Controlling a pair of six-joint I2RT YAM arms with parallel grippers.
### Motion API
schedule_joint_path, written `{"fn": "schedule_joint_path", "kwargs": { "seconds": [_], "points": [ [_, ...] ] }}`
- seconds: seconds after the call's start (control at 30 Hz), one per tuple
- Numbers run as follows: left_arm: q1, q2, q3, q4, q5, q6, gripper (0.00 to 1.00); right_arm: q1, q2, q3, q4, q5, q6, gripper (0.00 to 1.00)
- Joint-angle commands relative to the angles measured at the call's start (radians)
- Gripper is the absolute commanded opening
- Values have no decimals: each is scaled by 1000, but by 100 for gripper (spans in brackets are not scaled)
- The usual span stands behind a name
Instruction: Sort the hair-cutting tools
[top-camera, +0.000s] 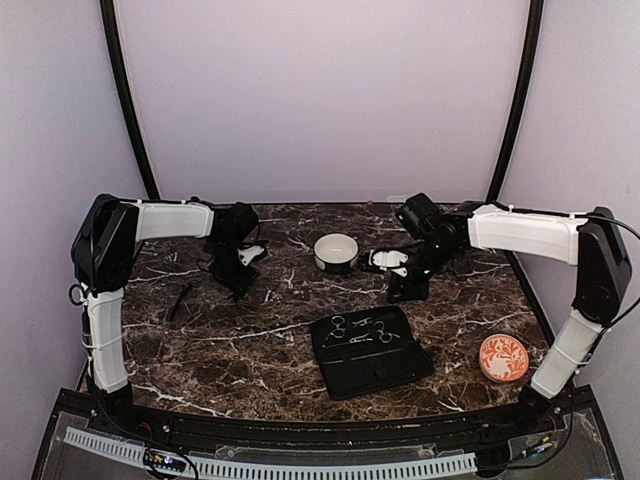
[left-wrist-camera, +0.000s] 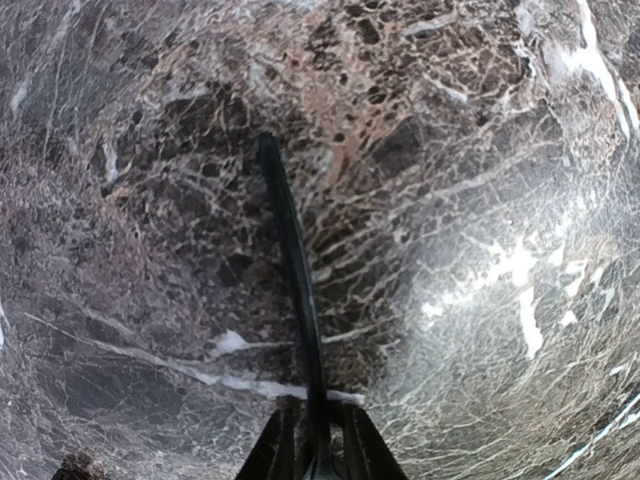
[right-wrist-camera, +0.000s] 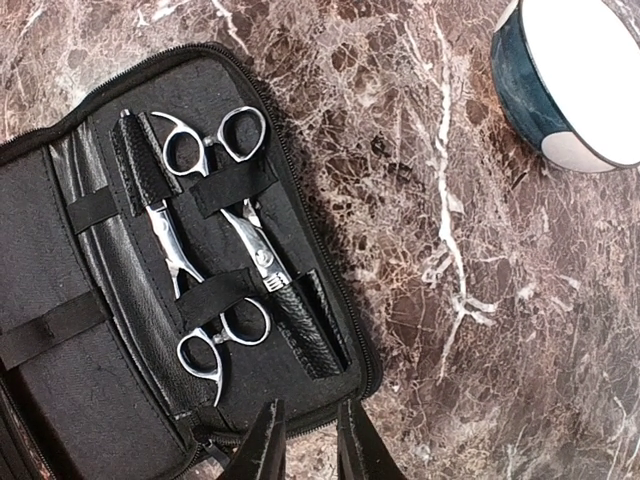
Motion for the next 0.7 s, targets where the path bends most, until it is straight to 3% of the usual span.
{"fn": "schedule_joint_path", "kwargs": {
  "seconds": [0.0, 0.13, 0.33, 0.53, 0.67],
  "points": [
    [2, 1, 22, -32, -1, 17, 12, 6, -41, -36, -20, -32, 2, 18],
    [3, 4, 36, -51, 11, 14, 1, 50, -97, -122, -38, -60, 5, 20],
    [-16, -65, 66, -81, 52, 12, 0, 131, -231, -259, -93, -94, -25, 31],
    [-131, -284, -27, -4, 291, 79, 0, 205, -283, -337, -110, -59, -35, 34],
    [-283, -323, -25, -54, 298, 94, 0, 214, -279, -368, -94, -42, -37, 32]
  ]
}}
